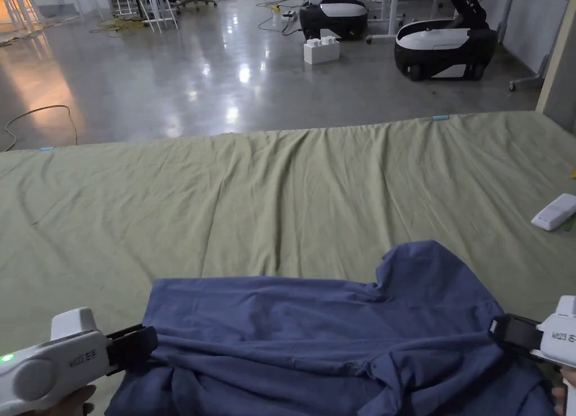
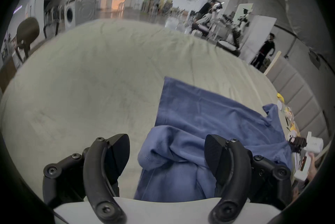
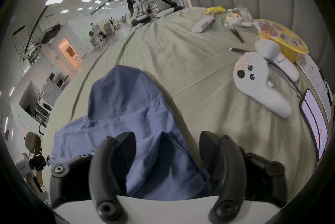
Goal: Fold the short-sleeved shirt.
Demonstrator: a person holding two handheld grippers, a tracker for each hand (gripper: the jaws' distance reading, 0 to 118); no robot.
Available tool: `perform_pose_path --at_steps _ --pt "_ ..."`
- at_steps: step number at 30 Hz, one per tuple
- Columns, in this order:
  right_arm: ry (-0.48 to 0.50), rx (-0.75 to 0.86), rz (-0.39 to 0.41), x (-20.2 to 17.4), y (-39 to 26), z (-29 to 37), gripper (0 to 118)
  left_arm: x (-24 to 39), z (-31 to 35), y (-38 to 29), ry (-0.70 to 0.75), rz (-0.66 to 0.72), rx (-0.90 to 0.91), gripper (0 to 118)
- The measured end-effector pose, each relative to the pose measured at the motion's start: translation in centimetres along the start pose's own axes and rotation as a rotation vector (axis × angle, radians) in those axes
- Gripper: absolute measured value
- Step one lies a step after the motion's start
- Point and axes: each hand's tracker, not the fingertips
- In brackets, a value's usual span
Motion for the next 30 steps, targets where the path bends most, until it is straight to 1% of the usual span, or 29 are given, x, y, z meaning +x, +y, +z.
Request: perform_pose_path --at_steps 2,4,5,6,8,9,10,12,14,15,16,17,18,19,20,21,22,23,24,25,26,27,28,29,30 --pt "0.04 0.074 -0.013 0.3 0.1 2.5 74 0.2 3.4 0.5 -0.02 -0.082 0.081 86" --pt "0.099 0.15 0.008 0.7 0.3 5.7 74 0.9 8.0 0.9 -0.064 -0.147 0.169 86" --pt "0.125 0.207 0.041 0.5 0.2 8.1 74 1.5 11.2 1.0 -0.085 -0.186 0.227 86" --pt "0.135 0.244 0.093 0.1 0.1 10.4 74 2.0 14.1 0.9 -0.101 -0.232 0.294 86" --pt "0.128 0.362 0.224 -2.3 -1.1 16.2 74 3.0 19.3 0.4 -0.111 -0.317 0.388 86" --pt "0.139 0.416 0.276 -3.3 -1.7 19.1 74 4.0 22.7 0.1 -0.094 -0.339 0.427 86" --pt "0.162 0.461 0.297 -3.9 -2.3 21.3 74 4.6 24.8 -0.5 -0.081 -0.356 0.465 86" --pt "0.223 0.539 0.311 -5.1 -3.7 25.6 74 5.6 29.3 -2.1 -0.053 -0.393 0.57 86" --pt "0.254 0.584 0.305 -6.2 -5.5 29.0 74 6.5 32.5 -3.9 -0.041 -0.417 0.66 85" --pt "0.264 0.602 0.322 -6.4 -6.4 30.2 74 7.0 34.1 -4.9 -0.051 -0.422 0.691 85" --pt "0.255 0.605 0.343 -6.6 -7.0 30.8 74 7.2 35.1 -5.6 -0.056 -0.419 0.709 85" --pt "0.237 0.641 0.381 -7.0 -8.2 31.7 74 7.5 36.0 -6.4 -0.062 -0.4 0.734 85" --pt "0.219 0.66 0.403 -7.4 -9.4 32.4 73 7.8 37.0 -7.3 -0.053 -0.39 0.743 84" --pt "0.217 0.676 0.456 -7.7 -10.0 33.0 71 8.0 37.6 -8.0 -0.044 -0.387 0.745 83" --pt "0.209 0.669 0.481 -8.0 -11.0 33.4 68 8.3 38.3 -8.8 -0.033 -0.378 0.753 82" --pt "0.197 0.67 0.478 -8.3 -11.8 33.8 60 8.5 38.6 -9.5 -0.034 -0.379 0.753 74" --pt "0.19 0.678 0.492 -8.5 -12.3 34.1 48 8.7 39.1 -9.8 -0.038 -0.378 0.749 62" --pt "0.19 0.675 0.49 -8.7 -12.9 34.5 30 8.8 39.6 -10.3 -0.052 -0.378 0.739 40" --pt "0.185 0.679 0.495 -8.9 -13.2 35.0 2 8.9 39.7 -10.6 -0.087 -0.388 0.717 4" --pt "0.185 0.687 0.491 -9.0 -13.4 35.2 0 8.9 39.7 -10.7 -0.093 -0.382 0.704 2" --pt "0.193 0.694 0.469 -9.0 -13.6 35.7 0 9.0 40.0 -10.9 -0.079 -0.378 0.701 2" --pt "0.215 0.714 0.498 -9.3 -13.4 36.1 0 8.8 40.1 -10.8 -0.102 -0.37 0.687 2" --pt "0.234 0.661 0.472 -9.3 -13.4 36.3 0 8.7 40.3 -10.9 -0.129 -0.373 0.679 2" --pt "0.221 0.67 0.462 -9.6 -13.6 36.4 0 9.0 40.4 -10.7 -0.117 -0.369 0.686 2" --pt "0.224 0.729 0.518 -10.0 -13.3 36.8 0 8.9 40.4 -10.6 -0.116 -0.361 0.686 2"
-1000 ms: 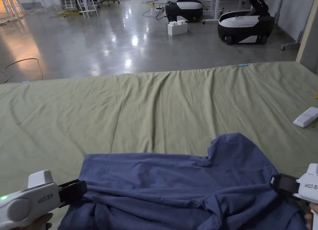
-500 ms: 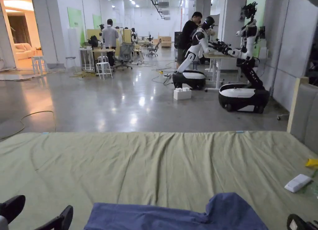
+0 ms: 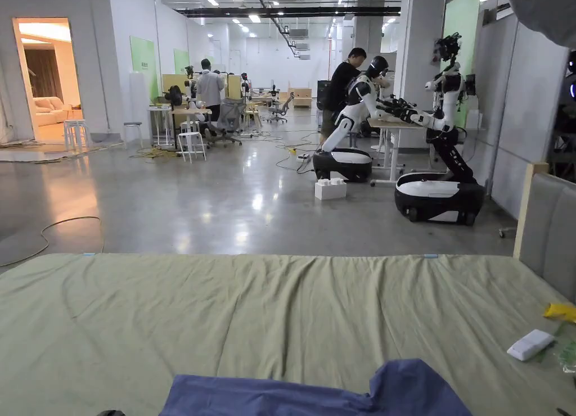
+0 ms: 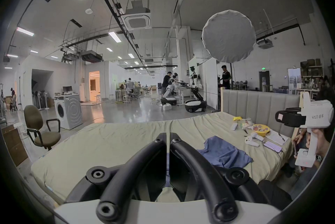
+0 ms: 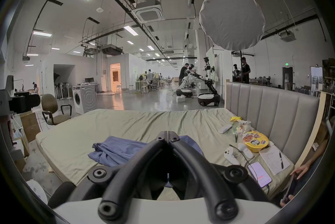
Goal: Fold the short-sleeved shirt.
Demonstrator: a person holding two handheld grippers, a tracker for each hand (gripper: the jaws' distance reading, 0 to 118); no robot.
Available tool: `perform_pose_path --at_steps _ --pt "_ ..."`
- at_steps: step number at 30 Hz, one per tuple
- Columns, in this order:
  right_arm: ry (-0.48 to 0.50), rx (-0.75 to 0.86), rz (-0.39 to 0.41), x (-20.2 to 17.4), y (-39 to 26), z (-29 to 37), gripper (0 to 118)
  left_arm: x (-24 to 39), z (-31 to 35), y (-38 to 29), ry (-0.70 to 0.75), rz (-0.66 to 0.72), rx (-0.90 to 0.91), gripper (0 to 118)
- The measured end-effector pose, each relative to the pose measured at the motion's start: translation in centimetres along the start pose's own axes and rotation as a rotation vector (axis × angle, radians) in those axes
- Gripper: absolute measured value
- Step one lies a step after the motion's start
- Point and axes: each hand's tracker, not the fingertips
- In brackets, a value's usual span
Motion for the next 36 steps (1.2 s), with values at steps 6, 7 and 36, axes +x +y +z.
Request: perform_pose_path --at_steps 6,7,36 --pt "0.006 -0.019 -0.042 -0.2 0.5 0.0 0 -0.4 0.0 0.5 -0.02 0.028 0.001 2" --pt "0.009 -0.018 -0.049 -0.2 0.5 0.0 0 -0.2 0.1 0.5 -0.019 0.027 0.001 2" --pt "-0.027 -0.395 -0.142 2.4 -8.2 -6.4 0 -10.1 -33.7 -25.6 0.099 0.258 -0.851 71"
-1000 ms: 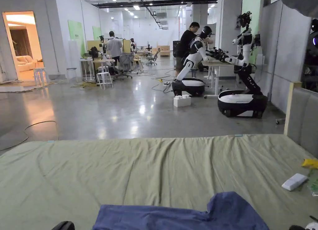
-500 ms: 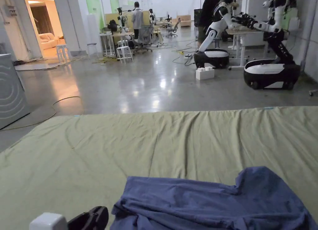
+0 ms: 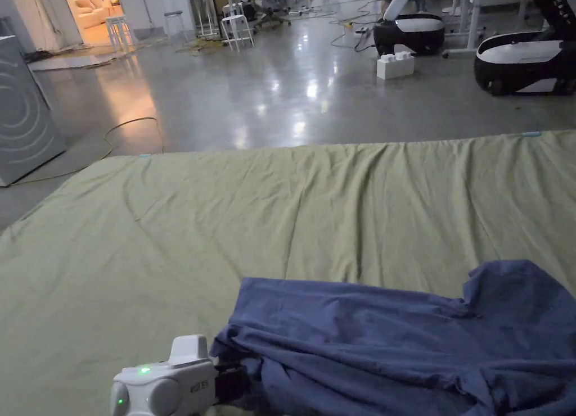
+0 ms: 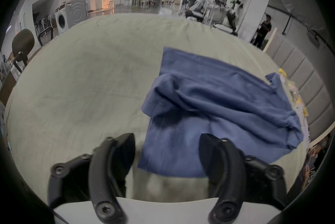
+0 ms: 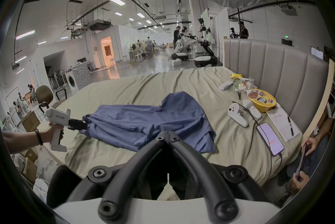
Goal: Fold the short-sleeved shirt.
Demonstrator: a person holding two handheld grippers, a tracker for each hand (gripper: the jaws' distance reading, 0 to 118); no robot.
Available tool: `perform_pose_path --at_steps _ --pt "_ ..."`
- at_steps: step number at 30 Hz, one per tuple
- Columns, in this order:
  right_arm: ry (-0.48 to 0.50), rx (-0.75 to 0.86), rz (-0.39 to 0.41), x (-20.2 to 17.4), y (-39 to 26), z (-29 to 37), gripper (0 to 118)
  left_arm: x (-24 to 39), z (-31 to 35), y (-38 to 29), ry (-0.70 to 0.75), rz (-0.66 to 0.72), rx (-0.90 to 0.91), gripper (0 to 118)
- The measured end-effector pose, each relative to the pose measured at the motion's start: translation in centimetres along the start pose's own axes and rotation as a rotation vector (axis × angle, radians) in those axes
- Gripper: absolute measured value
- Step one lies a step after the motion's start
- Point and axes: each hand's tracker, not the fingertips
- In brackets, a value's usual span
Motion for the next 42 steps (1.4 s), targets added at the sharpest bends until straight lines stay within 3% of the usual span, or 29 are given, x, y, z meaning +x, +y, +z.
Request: perform_pose_path --at_steps 1,2,3,5,10,11,13,14,16,18,19,20,22,23,24,25,27,29,33,38,42 --pt "-0.003 -0.01 0.001 0.3 -0.2 -0.3 0 0.3 -0.5 0.0 -0.008 -0.007 -0.008 67" --pt "-0.009 -0.026 0.003 0.5 -0.4 -0.6 0 0.9 -0.9 -0.1 -0.03 -0.037 -0.029 48" --pt "-0.016 -0.043 0.004 0.7 -0.7 -1.0 0 1.7 -0.8 -0.3 0.036 -0.109 -0.01 23" --pt "-0.026 -0.082 0.006 1.2 -1.1 -2.0 0 3.0 -1.0 -0.2 0.037 -0.144 -0.033 13" --pt "-0.045 -0.161 -0.079 3.6 -1.5 -6.8 1 2.8 -2.0 0.6 0.05 -0.143 -0.1 11" --pt "-0.061 -0.198 -0.108 4.6 -1.7 -8.9 8 2.6 -2.1 0.8 0.048 -0.15 -0.107 11" --pt "-0.082 -0.304 -0.165 6.6 -2.6 -13.1 69 2.6 -2.2 0.8 0.057 -0.179 -0.107 11" --pt "-0.113 -0.343 -0.199 7.8 -3.3 -15.4 82 2.9 -1.9 0.7 0.057 -0.177 -0.108 11" --pt "-0.194 -0.345 -0.243 9.3 -4.3 -18.5 75 3.1 -1.5 0.6 0.048 -0.165 -0.114 11" --pt "-0.291 -0.438 -0.221 10.3 -5.1 -22.0 69 3.2 -1.4 0.4 0.046 -0.16 -0.112 11" --pt "-0.29 -0.495 -0.175 10.6 -6.1 -23.7 62 3.3 -1.1 0.4 0.044 -0.161 -0.11 11" --pt "-0.263 -0.549 -0.163 10.4 -7.0 -24.4 63 3.4 -1.0 0.2 0.038 -0.154 -0.11 11" --pt "-0.274 -0.456 -0.028 8.8 -5.8 -22.9 36 3.5 -0.3 -0.3 0.041 -0.155 -0.088 11" --pt "-0.266 -0.471 0.037 8.2 -5.4 -22.8 12 3.3 0.1 -0.2 0.04 -0.151 -0.081 11" --pt "-0.285 -0.472 0.091 7.8 -5.2 -22.8 5 3.2 0.9 0.0 0.033 -0.128 -0.088 9" --pt "-0.318 -0.464 0.143 7.7 -5.1 -22.7 5 3.0 1.8 0.0 0.029 -0.092 -0.072 8" --pt "-0.283 -0.464 0.089 7.5 -3.9 -21.5 5 1.8 3.4 0.0 -0.016 -0.088 -0.02 8" --pt "-0.284 -0.406 0.049 7.6 -3.0 -19.5 5 1.5 5.9 -0.1 0.057 -0.125 -0.017 8" --pt "-0.293 -0.374 0.105 7.2 -2.1 -16.3 5 -0.2 10.4 -0.8 -0.042 -0.065 0.058 8" --pt "-0.287 -0.337 0.073 7.3 -3.3 -10.0 5 -1.7 15.4 -6.8 -0.045 -0.102 0.04 8" --pt "-0.271 -0.352 0.031 7.4 -5.4 -6.1 5 -3.3 17.8 -12.0 -0.077 0.003 0.032 8"
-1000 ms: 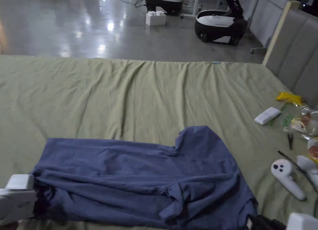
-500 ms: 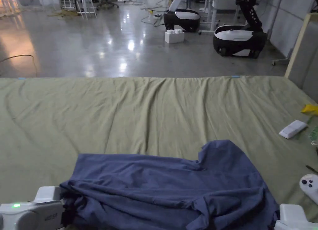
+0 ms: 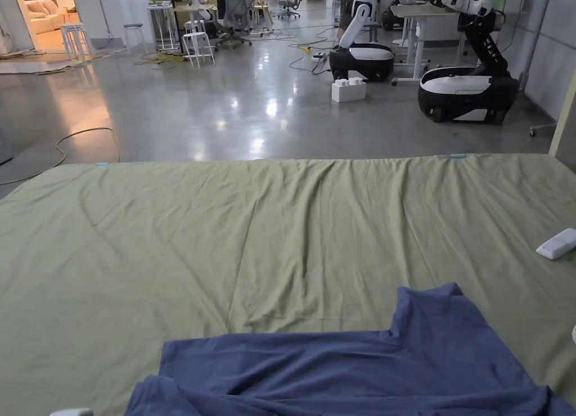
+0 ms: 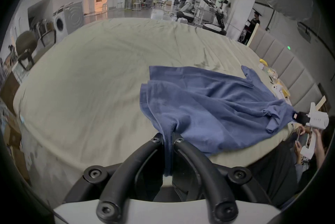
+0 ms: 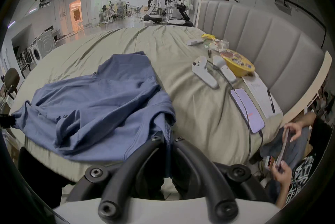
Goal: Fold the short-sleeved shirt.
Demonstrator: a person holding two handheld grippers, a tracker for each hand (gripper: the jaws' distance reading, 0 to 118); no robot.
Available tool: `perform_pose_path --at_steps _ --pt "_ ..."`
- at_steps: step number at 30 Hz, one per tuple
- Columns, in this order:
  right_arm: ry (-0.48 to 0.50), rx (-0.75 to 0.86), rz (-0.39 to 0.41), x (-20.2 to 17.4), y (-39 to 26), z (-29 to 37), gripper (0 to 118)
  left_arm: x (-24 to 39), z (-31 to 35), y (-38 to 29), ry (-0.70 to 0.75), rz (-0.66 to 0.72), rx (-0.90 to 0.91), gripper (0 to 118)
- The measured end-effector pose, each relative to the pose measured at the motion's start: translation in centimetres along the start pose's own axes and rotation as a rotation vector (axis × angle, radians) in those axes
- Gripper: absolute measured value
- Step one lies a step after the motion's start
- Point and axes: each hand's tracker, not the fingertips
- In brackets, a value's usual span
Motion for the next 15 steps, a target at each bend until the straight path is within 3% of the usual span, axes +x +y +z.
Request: perform_pose_path --at_steps 3,4,5,6,7,8,10,15 --pt "0.006 -0.03 0.035 -0.4 -1.8 -0.1 5 -0.5 -0.3 -2.0 0.0 0.016 -0.041 8" --pt "0.007 -0.051 0.054 -0.5 -2.1 -0.8 6 -0.7 -0.7 -2.6 -0.001 0.005 -0.026 11" --pt "0.011 -0.063 0.053 -0.6 -2.2 -1.2 11 -0.5 -1.2 -2.8 0.001 -0.008 -0.022 22" --pt "0.013 -0.072 0.055 -0.7 -2.4 -1.4 38 -0.4 -1.7 -3.0 0.027 -0.019 -0.044 49" --pt "0.007 -0.076 0.058 -0.8 -2.7 -1.6 65 -0.4 -2.0 -3.2 0.057 -0.023 -0.058 68" --pt "-0.006 -0.09 0.064 -0.7 -2.9 -2.1 82 -0.5 -2.0 -3.4 0.052 -0.02 -0.044 76" --pt "-0.01 -0.081 0.057 -0.3 -2.9 -1.5 76 -0.5 -0.6 -3.2 0.02 0.013 0.039 77" --pt "0.136 0.163 -0.067 0.1 -1.1 4.2 76 2.7 7.3 -0.9 0.032 -0.025 0.372 77"
